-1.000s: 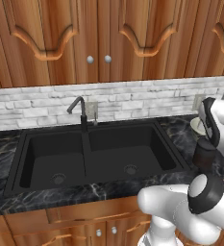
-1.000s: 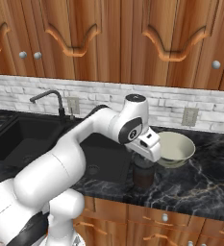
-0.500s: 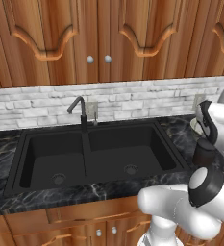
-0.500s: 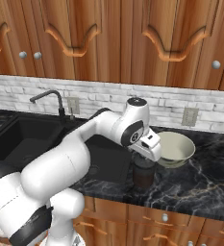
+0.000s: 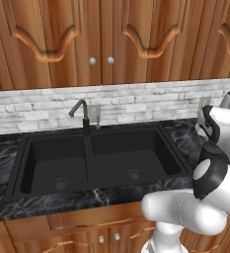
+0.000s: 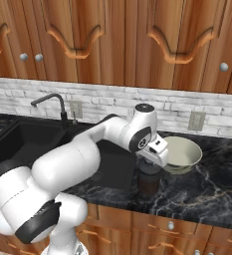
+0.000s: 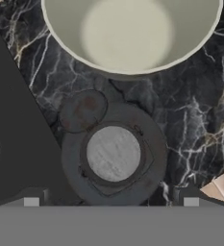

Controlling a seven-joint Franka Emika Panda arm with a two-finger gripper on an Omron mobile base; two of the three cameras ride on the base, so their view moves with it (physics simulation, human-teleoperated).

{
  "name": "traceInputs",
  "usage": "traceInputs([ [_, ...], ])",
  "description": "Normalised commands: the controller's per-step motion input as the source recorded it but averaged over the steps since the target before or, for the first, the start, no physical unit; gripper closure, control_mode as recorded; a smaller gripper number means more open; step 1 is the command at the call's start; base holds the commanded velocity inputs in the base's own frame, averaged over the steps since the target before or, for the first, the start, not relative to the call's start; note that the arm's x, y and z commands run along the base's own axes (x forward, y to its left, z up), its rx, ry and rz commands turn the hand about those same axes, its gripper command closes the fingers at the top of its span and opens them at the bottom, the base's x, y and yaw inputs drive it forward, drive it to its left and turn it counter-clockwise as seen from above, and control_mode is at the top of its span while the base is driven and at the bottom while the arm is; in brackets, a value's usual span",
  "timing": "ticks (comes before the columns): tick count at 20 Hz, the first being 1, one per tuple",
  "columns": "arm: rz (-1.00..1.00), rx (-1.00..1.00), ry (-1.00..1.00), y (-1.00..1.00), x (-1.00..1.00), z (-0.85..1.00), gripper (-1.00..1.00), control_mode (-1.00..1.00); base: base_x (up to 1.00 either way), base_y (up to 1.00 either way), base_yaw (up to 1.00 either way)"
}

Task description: Place the bowl in the left basin and the jug in the right basin of the sink.

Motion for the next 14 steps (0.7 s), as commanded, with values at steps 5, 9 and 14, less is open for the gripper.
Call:
traceInputs([
  [5,0.0,0.0,0.0,-0.16,0.15,-0.1,-1.0,-1.0,0.0,0.0,0.0],
  [9,0.0,-0.01,0.0,-0.15,0.14,-0.1,-1.0,-1.0,0.0,0.0,0.0],
  [14,0.0,0.0,0.0,-0.03,0.04,-0.06,-1.0,-1.0,0.0,0.0,0.0],
])
